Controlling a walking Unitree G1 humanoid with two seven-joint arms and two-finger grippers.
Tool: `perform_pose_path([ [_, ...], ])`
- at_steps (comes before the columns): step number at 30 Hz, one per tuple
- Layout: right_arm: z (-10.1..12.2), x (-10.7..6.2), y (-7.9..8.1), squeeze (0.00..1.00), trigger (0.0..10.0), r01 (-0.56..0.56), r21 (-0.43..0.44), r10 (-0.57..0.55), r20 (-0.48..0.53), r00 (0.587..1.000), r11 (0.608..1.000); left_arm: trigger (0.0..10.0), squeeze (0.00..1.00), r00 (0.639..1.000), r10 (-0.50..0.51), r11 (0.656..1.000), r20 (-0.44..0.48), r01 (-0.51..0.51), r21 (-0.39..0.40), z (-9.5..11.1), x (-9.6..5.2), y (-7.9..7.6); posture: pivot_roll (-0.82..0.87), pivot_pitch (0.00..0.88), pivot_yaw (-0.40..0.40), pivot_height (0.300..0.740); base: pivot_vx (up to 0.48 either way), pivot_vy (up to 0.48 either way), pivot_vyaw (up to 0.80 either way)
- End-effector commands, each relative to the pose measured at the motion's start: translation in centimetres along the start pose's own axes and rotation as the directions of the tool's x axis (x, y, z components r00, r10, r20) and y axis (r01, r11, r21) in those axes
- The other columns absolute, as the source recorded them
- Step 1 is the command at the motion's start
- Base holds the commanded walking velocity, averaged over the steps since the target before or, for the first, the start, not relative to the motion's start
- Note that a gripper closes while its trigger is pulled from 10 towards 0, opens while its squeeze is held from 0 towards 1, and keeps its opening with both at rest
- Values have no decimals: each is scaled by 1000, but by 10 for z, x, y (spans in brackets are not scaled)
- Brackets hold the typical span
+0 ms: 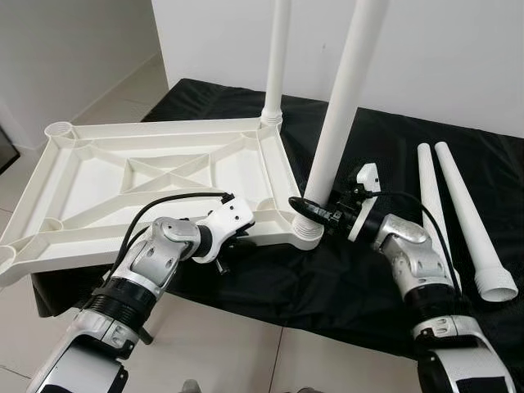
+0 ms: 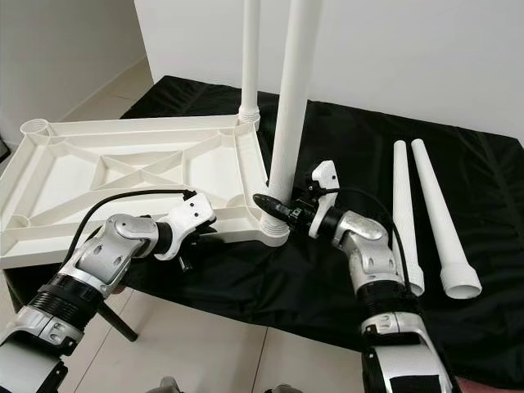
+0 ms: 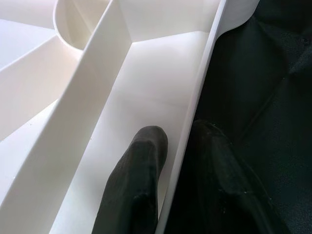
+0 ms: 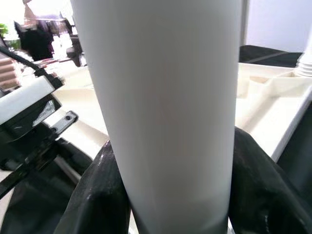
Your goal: Building children table
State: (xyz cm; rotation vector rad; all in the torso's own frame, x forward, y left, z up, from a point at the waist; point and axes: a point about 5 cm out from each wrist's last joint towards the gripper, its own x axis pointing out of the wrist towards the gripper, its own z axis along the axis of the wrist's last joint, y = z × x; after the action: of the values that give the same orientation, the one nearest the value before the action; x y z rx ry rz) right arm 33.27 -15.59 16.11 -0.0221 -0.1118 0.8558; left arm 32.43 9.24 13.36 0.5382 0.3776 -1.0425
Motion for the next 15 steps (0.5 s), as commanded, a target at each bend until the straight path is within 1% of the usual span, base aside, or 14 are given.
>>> perform_pose_path([
  [1, 1, 2, 0, 0, 0, 40, 39, -41, 20, 999, 998, 10000, 0, 1000, 20, 1000, -16, -20, -1, -3, 1, -3, -38, 0, -13, 740, 0, 0, 0],
  [2, 3, 4, 3, 0, 0, 64, 37, -65, 29, 997, 997, 10000, 0, 1000, 20, 1000, -16, -20, -1, -4, 1, -3, -37, 0, -15, 740, 0, 0, 0],
  [3, 3, 4, 3, 0, 0, 64, 37, -65, 29, 997, 997, 10000, 0, 1000, 20, 1000, -16, -20, -1, -4, 1, -3, -37, 0, -15, 740, 0, 0, 0],
  [4, 4, 6, 7, 0, 0, 82, 54, -84, 43, 995, 995, 10000, 0, 1000, 19, 1000, -16, -19, -2, -4, 2, -4, -38, 0, -16, 740, 0, 0, 0],
  [5, 4, 7, 11, 0, 0, 104, 50, -106, 38, 994, 993, 10000, 0, 1000, 18, 1000, -15, -18, -3, -4, 2, -4, -38, 0, -16, 740, 0, 0, 0],
  [10, 4, 8, 16, 0, 0, 142, 52, -144, 29, 989, 988, 10000, 0, 1000, 15, 1000, -15, -15, -2, -4, 2, -5, -38, 0, -18, 740, 0, 0, 0],
  [12, 5, 10, 23, 0, 0, 187, 45, -188, 37, 981, 981, 10000, 0, 1000, 15, 1000, -16, -15, -3, -4, 2, -6, -38, 0, -19, 740, 0, 0, 0],
  [14, 5, 10, 23, 0, 0, 187, 45, -188, 37, 981, 981, 10000, 0, 1000, 15, 1000, -16, -15, -3, -4, 2, -6, -38, 0, -19, 740, 0, 0, 0],
  [15, 7, 10, 26, 0, 0, 207, 48, -209, 44, 977, 977, 10000, 0, 1000, 15, 1000, -16, -15, -4, -5, 2, -6, -38, 0, -19, 740, 0, 0, 0],
])
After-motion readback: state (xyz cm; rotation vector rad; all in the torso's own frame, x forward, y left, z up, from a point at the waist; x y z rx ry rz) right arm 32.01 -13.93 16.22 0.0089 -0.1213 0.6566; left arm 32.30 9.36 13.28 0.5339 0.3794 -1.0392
